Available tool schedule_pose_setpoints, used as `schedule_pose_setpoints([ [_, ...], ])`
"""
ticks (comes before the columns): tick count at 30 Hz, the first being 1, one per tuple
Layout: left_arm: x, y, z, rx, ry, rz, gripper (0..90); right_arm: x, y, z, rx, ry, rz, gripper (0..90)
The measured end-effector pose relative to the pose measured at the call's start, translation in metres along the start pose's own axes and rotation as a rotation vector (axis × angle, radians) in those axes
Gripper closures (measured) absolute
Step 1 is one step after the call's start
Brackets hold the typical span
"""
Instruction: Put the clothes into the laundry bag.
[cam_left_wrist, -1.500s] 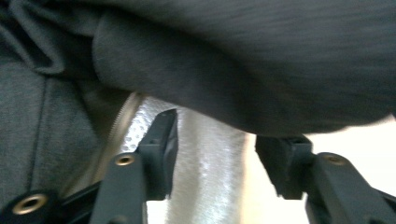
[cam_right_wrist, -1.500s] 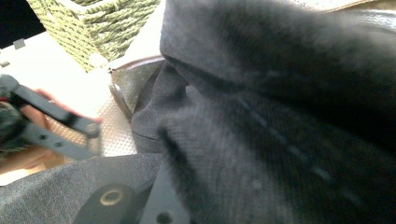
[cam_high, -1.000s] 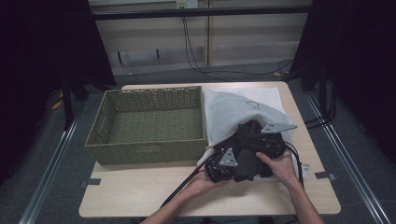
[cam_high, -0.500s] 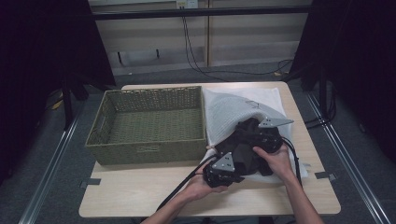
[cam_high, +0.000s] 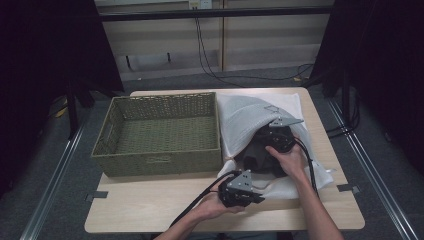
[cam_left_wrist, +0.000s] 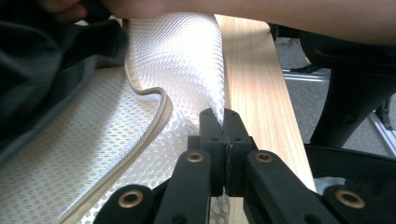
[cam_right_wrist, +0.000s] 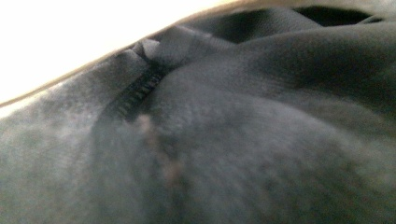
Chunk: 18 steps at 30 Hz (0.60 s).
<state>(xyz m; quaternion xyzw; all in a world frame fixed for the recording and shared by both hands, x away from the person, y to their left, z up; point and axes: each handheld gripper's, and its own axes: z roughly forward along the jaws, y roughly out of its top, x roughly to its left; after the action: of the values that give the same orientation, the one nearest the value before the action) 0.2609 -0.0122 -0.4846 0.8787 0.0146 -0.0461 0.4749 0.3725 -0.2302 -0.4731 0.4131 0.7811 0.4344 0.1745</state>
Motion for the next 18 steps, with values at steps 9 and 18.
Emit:
schedule_pose_setpoints([
  [9, -0.007, -0.002, 0.003, 0.013, -0.039, 0.029, 89.7, -0.011, 0.012, 0.003, -0.028, -0.067, -0.009, 82.0],
  [18, 0.001, -0.009, 0.003, 0.012, -0.006, -0.018, 88.0, 0.0, -0.002, -0.007, -0.016, 0.014, 0.017, 60.2],
])
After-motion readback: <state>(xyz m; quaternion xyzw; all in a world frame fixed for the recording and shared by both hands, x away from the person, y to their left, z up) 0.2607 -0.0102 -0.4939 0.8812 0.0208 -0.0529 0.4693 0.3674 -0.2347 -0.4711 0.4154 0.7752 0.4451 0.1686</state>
